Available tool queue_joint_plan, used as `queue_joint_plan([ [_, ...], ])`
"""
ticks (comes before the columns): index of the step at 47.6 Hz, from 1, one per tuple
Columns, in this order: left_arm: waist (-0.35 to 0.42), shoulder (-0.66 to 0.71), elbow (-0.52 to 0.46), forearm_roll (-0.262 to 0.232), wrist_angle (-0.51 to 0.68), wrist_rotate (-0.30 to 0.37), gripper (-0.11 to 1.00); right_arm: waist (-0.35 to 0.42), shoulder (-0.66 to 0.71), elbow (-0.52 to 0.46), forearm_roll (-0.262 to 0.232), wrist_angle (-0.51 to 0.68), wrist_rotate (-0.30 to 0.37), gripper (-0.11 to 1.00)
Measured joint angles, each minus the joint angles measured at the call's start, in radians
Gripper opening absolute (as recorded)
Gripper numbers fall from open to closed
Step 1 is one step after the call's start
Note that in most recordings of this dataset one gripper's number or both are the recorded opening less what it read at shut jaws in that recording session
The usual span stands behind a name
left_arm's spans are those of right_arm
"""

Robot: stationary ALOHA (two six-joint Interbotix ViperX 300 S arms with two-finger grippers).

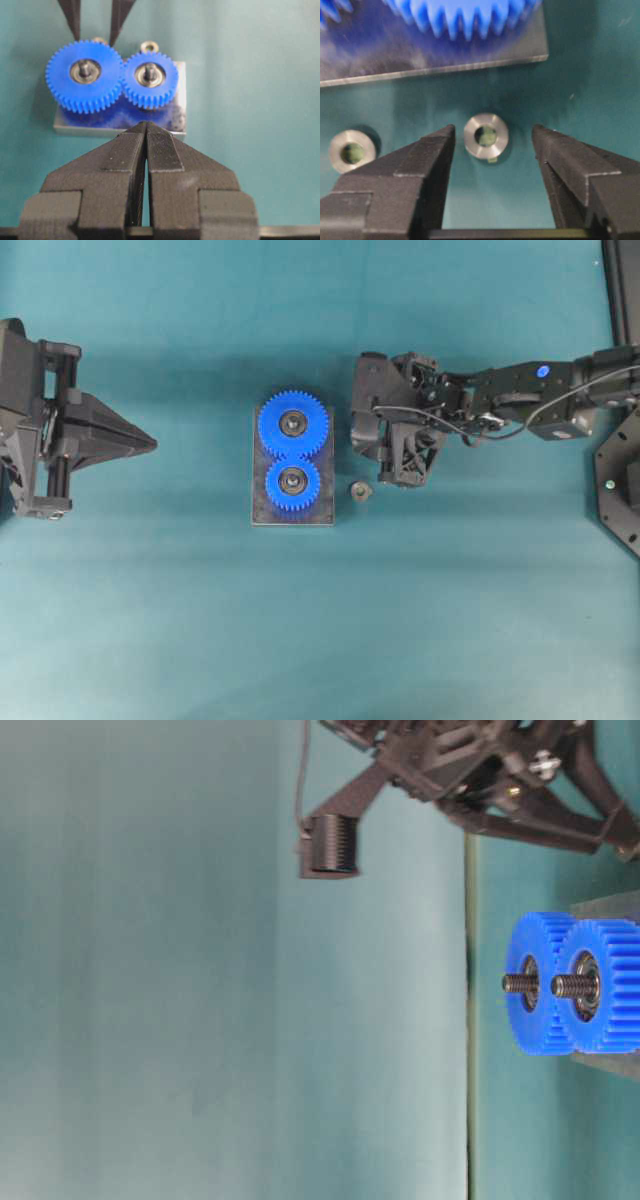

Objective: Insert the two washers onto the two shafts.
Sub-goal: 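Lower the right gripper over the upper washer and close on it, then carry the washer with the right gripper over the upper blue gear's shaft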

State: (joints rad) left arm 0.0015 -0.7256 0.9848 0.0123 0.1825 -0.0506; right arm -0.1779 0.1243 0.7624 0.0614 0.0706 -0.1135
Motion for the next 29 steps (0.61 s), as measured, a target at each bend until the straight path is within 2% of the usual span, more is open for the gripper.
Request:
queue_joint_plan([
  [15,0.0,0.002,0.0,0.0,0.0,-0.005,0.0,0.006,0.017,-0.008,0.0,0.003,0.0,0.55],
  [18,0.0,0.002,0.0,0.0,0.0,-0.005,0.0,0.006,0.017,-0.011,0.0,0.015,0.0,0.49],
  [23,0.0,0.002,0.0,0.0,0.0,-0.005,0.0,0.008,0.017,-0.021,0.0,0.051,0.0,0.33],
  [29,0.0,0.002,0.0,0.0,0.0,-0.005,0.0,0.008,0.015,-0.04,0.0,0.097,0.0,0.32],
])
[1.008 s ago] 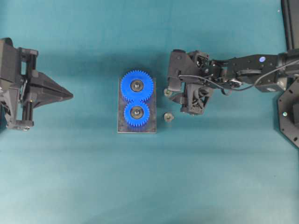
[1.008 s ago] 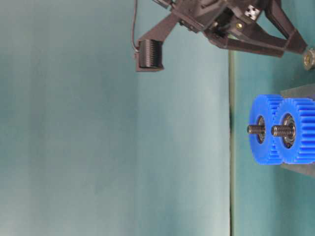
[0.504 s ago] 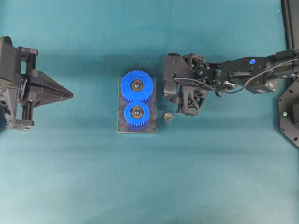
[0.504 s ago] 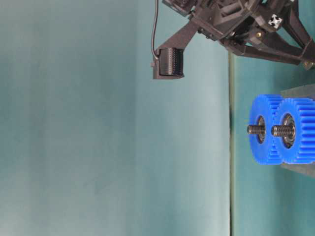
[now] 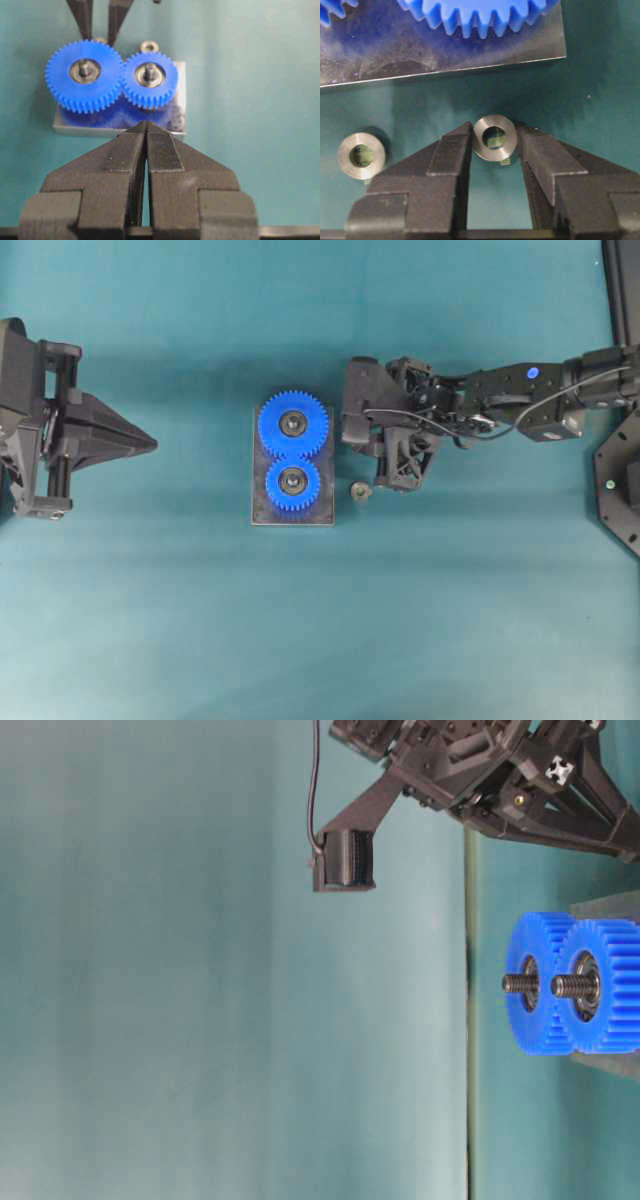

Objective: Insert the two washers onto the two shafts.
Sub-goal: 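Carry the washer with the right gripper over the upper blue gear's shaft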

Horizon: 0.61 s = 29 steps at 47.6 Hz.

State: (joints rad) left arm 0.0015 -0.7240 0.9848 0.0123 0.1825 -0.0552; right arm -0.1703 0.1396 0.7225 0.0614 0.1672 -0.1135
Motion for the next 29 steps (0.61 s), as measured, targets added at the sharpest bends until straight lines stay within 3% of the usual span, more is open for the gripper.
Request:
queue_joint_plan([
  [10,0.0,0.0,-0.002,0.0,0.0,0.0,0.0,-0.011,-0.021,-0.054,-0.003,0.089,0.0,0.32],
  [29,0.0,0.0,-0.009,0.0,0.0,0.0,0.0,-0.02,-0.075,-0.255,-0.003,0.339,0.0,0.32],
])
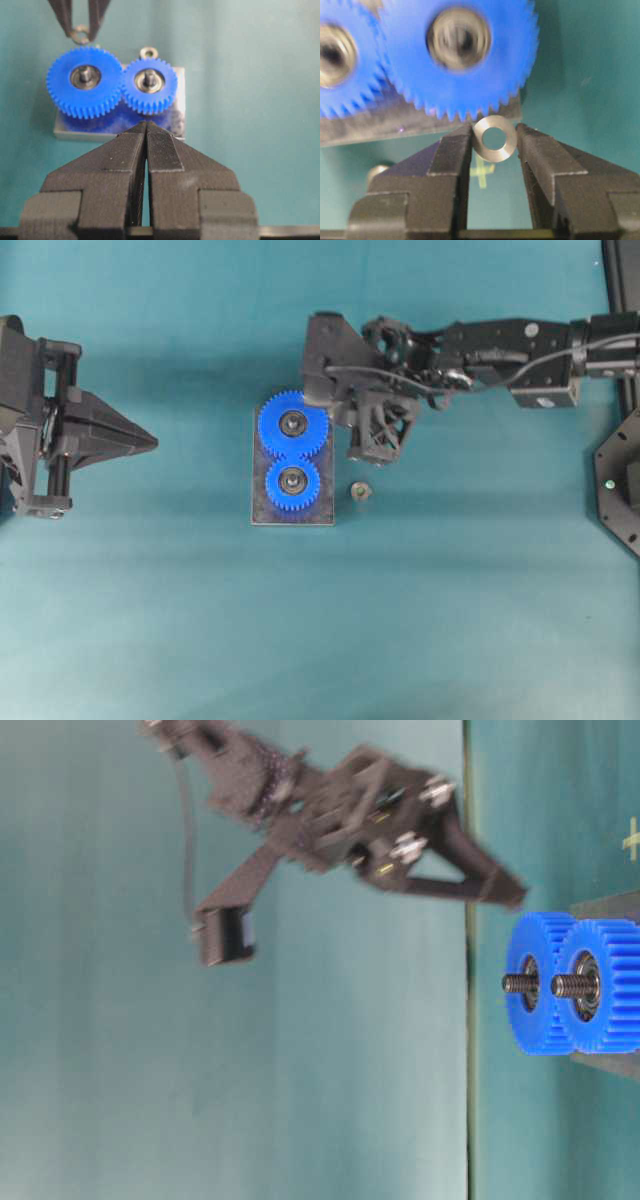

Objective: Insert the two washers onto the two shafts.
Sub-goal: 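Carry the washer with the right gripper over the upper blue gear's shaft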

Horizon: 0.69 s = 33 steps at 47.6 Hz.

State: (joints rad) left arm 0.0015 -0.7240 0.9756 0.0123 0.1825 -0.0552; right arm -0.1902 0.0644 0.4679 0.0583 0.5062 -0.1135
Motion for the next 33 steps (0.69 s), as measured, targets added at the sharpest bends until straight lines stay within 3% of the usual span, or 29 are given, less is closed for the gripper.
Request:
queue_joint_plan([
  [21,0.0,0.0,0.0,0.0,-0.002,0.0,0.0,0.025,0.057,-0.132,0.0,0.017,-0.002,0.32],
  [33,0.0,0.0,0.003,0.0,0.0,0.0,0.0,0.051,0.094,-0.158,0.0,0.021,0.0,0.32],
])
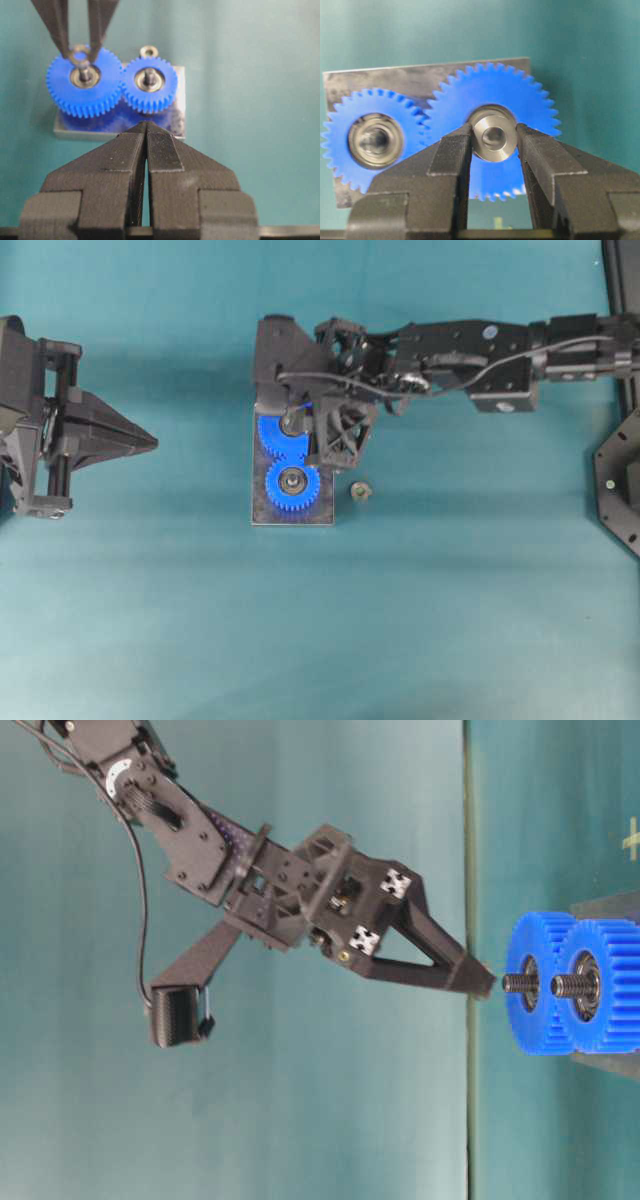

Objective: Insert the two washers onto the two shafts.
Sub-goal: 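Carry the washer with the right gripper over the upper blue gear's shaft, then lower the washer onto the upper shaft and open the right gripper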

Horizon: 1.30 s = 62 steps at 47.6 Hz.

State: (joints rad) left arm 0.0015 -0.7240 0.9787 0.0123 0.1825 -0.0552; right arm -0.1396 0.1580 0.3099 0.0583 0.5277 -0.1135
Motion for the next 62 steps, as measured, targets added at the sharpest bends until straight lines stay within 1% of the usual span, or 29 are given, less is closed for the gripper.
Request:
queue_joint_plan([
  [29,0.0,-0.005,0.003,0.0,0.0,0.0,0.0,0.003,0.037,-0.017,0.0,-0.003,0.0,0.32],
  [62,0.0,-0.006,0.006,0.0,-0.002,0.0,0.0,-0.011,0.037,-0.017,0.003,0.025,0.0,0.32],
])
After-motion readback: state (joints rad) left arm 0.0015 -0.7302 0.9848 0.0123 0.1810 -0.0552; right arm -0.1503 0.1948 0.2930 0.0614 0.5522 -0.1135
